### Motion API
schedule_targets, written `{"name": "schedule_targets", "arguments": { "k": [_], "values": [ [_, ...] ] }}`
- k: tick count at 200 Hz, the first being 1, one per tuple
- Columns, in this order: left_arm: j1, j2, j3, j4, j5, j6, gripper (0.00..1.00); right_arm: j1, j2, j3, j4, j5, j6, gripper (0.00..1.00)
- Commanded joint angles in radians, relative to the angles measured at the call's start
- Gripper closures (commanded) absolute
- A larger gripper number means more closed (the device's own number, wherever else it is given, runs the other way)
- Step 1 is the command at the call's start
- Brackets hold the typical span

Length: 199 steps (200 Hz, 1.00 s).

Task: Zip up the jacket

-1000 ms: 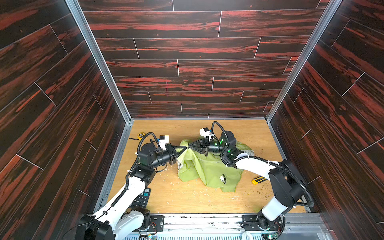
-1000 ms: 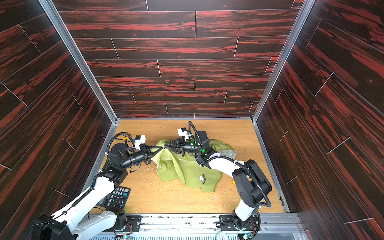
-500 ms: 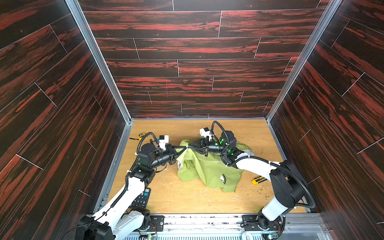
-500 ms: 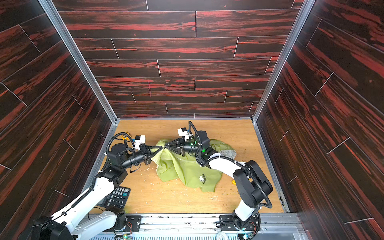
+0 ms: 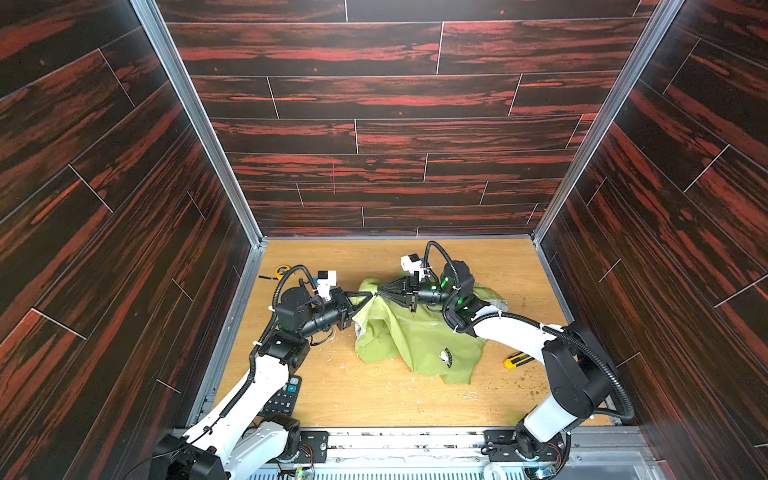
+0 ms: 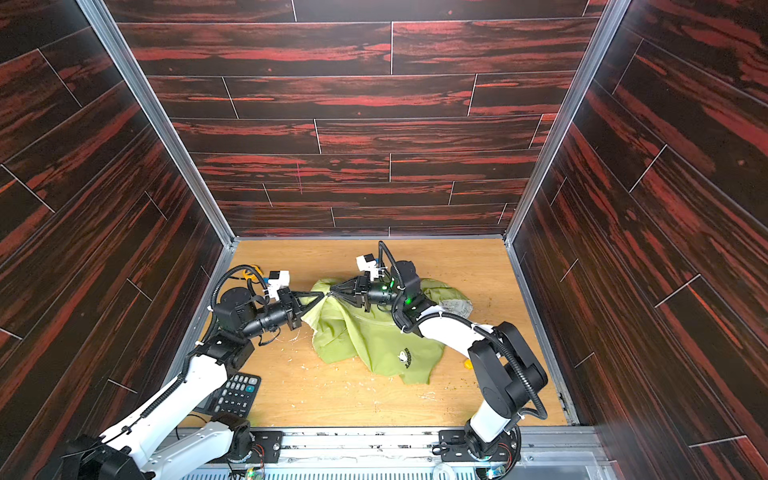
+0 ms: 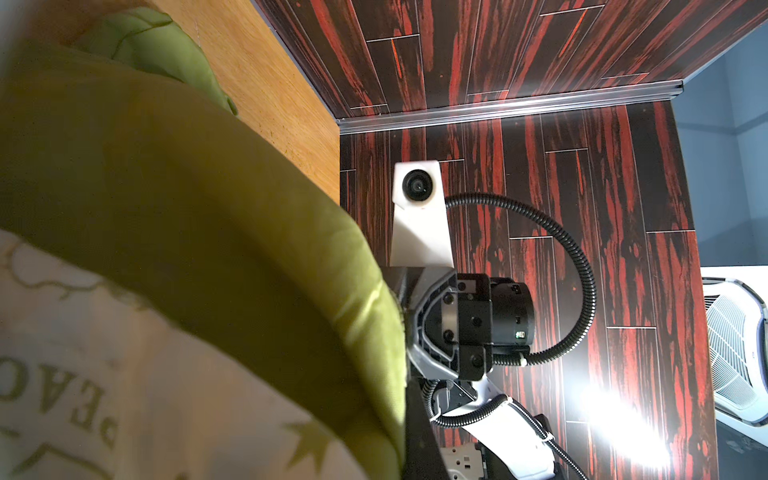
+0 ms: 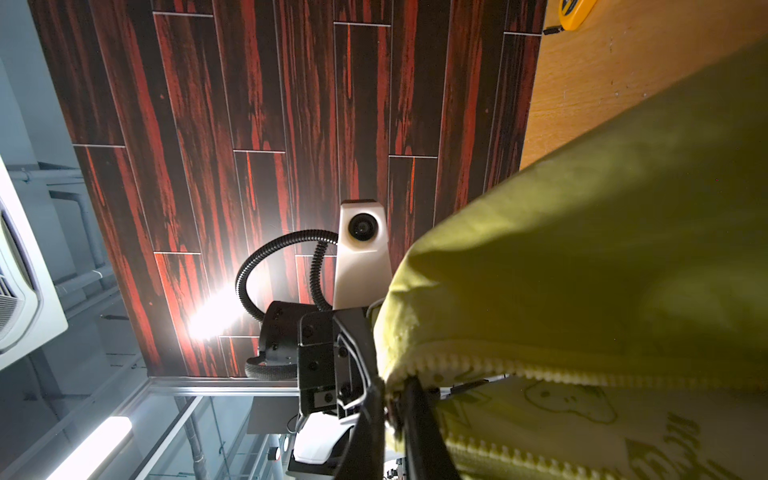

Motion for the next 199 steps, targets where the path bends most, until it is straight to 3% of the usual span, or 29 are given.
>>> {"name": "schedule_targets", "arguments": {
  "k": [1, 32, 123, 199],
  "values": [
    [0.0, -0.029, -0.008, 0.025, -0.001, -0.004, 1.0, -0.004, -0.052, 0.005, 0.001, 0.007, 0.0, 0.89],
    [-0.001, -0.028, -0.007, 0.025, -0.002, -0.004, 1.0, -0.007, -0.056, 0.003, 0.0, 0.006, 0.001, 0.88],
    [-0.001, -0.031, -0.003, 0.016, -0.016, -0.001, 1.0, -0.013, -0.071, -0.015, -0.027, 0.004, -0.012, 1.0],
    [-0.001, -0.025, -0.002, 0.023, -0.036, 0.003, 1.0, -0.012, -0.077, -0.019, -0.036, 0.029, 0.01, 1.0]
  ]
}}
